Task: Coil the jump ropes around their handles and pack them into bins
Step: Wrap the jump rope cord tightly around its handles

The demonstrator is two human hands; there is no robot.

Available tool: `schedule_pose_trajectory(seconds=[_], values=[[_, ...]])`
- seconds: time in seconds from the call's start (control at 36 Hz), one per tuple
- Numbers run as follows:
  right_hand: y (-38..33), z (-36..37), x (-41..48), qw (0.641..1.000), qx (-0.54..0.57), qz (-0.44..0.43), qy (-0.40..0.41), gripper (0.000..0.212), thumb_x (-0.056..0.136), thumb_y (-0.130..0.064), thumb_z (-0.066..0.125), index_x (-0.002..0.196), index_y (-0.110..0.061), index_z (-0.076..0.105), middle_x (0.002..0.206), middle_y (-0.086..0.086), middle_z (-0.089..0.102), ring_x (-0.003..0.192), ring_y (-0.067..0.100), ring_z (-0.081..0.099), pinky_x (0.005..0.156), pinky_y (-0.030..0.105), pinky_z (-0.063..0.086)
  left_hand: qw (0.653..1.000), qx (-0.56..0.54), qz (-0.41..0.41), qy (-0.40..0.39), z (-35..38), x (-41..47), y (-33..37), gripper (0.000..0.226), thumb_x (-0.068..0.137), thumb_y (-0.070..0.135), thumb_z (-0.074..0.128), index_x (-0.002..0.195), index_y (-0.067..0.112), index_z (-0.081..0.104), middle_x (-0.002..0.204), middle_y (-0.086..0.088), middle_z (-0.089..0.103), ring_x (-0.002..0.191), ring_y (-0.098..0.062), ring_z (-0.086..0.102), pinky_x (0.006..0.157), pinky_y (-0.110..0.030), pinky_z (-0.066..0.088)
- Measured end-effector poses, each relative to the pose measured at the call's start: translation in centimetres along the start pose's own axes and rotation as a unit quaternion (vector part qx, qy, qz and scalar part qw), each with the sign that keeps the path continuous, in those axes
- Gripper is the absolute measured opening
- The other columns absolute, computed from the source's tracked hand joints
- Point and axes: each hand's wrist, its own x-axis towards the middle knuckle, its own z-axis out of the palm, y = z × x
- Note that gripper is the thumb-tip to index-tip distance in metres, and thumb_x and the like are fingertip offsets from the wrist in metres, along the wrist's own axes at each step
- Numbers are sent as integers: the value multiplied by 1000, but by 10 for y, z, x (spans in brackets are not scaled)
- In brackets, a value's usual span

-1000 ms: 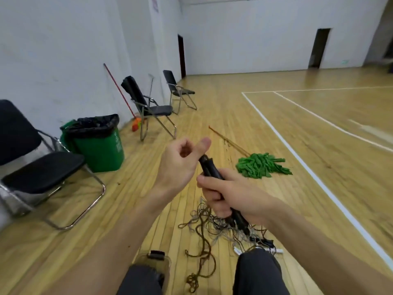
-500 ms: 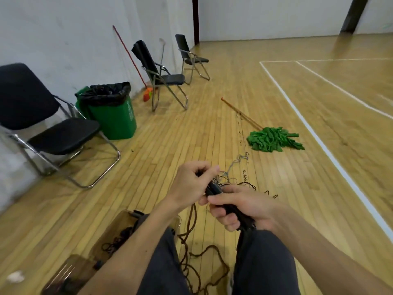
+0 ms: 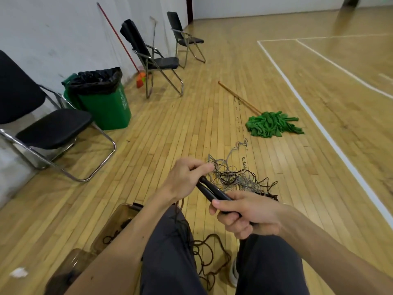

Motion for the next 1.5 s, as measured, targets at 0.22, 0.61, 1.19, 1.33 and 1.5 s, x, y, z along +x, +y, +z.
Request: schedule_pose_trajectory(seconds=[0.22, 0.61, 1.19, 1.33, 1.5], values=[[1, -12, -2, 999, 40, -19, 19, 18, 99, -30, 57, 91, -14, 56, 62, -4, 27, 43, 5, 26, 38, 16, 27, 981, -181, -69, 2, 13, 22, -13, 41, 87, 33, 56, 55, 7, 57, 50, -1, 44, 44, -12, 35, 43, -19, 26], [-6, -19, 13, 995, 45, -28, 84, 28, 103, -34, 52, 83, -16, 46, 60, -2, 23, 41, 8, 23, 36, 18, 27, 905, -358, -213, 83, 55, 27, -32, 50, 95, 58, 46, 63, 19, 51, 60, 3, 43, 52, -13, 41, 55, -29, 29], [-17, -48, 14, 953, -127, -73, 266, 26, 106, -25, 51, 85, -10, 45, 53, -4, 34, 41, 10, 23, 37, 22, 23, 948, -209, -240, 26, 101, 11, -36, 26, 110, 22, 34, 115, 14, 59, 69, 11, 54, 56, -3, 44, 48, -14, 36], [-1, -72, 19, 898, -305, -36, 315, 22, 105, -31, 51, 89, -17, 48, 59, -3, 37, 40, 7, 30, 40, 24, 28, 958, 235, -101, -125, 87, 8, -47, 25, 110, 32, 28, 116, 23, 50, 75, 5, 59, 63, -15, 59, 57, -34, 49], [13, -88, 26, 830, -454, 31, 322, 25, 105, -33, 50, 85, -18, 48, 70, 0, 48, 57, 13, 45, 51, 25, 31, 820, 509, 42, -257, 74, 15, -36, 35, 110, 36, 24, 132, 13, 39, 99, -6, 65, 83, -28, 66, 57, -35, 42]])
